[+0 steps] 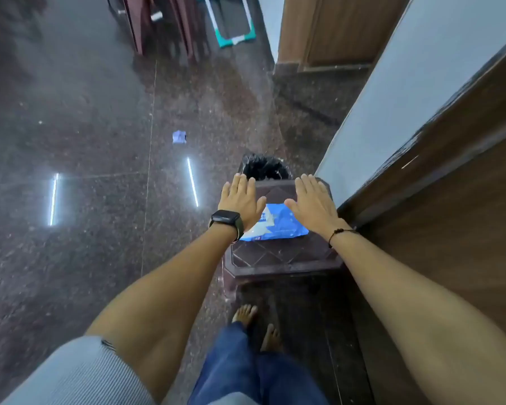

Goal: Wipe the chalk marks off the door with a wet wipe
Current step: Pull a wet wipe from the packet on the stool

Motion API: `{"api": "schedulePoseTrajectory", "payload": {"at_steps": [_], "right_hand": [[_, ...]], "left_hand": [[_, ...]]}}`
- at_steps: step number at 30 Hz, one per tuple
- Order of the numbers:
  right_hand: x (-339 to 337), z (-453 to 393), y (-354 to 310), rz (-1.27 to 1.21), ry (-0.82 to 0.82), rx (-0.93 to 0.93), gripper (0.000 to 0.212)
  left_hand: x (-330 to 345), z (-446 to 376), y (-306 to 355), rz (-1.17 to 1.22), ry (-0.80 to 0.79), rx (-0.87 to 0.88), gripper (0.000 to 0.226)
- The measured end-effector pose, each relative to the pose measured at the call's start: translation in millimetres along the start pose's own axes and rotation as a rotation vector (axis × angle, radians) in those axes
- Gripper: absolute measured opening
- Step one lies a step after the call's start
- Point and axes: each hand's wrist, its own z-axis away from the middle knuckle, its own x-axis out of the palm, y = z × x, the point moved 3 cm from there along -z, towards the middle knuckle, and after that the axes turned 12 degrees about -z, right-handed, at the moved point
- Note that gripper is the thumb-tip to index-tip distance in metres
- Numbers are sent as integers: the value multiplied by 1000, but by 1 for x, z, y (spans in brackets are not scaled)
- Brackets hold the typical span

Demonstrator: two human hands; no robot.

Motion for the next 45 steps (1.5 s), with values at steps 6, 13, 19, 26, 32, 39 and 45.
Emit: {"api": "schedulePoseTrajectory", "payload": {"at_steps": [6, 13, 19, 26, 32, 39, 45], "right_hand": [[74, -29, 16, -103, -206, 68, 31], [116, -53, 11, -237, -222, 204, 19], [123, -59, 16, -504, -184, 385, 11], [103, -54, 21, -659, -85, 445, 5], [80, -52, 15, -708, -32, 436, 15], [39, -52, 15, -1069, 44, 529, 29], [-12, -65, -2, -1344, 181, 482, 32]], "left_hand": [[79, -23, -7, 4, -171, -49, 59], [129, -18, 1, 60, -272, 4, 58], [128, -20, 2, 71, -250, 22, 60], [111, -21, 9, 36, -220, 55, 61], [100, -23, 17, 24, -201, 68, 61], [82, -22, 19, 31, -197, 60, 59], [58, -29, 25, 174, -174, 60, 59]]}}
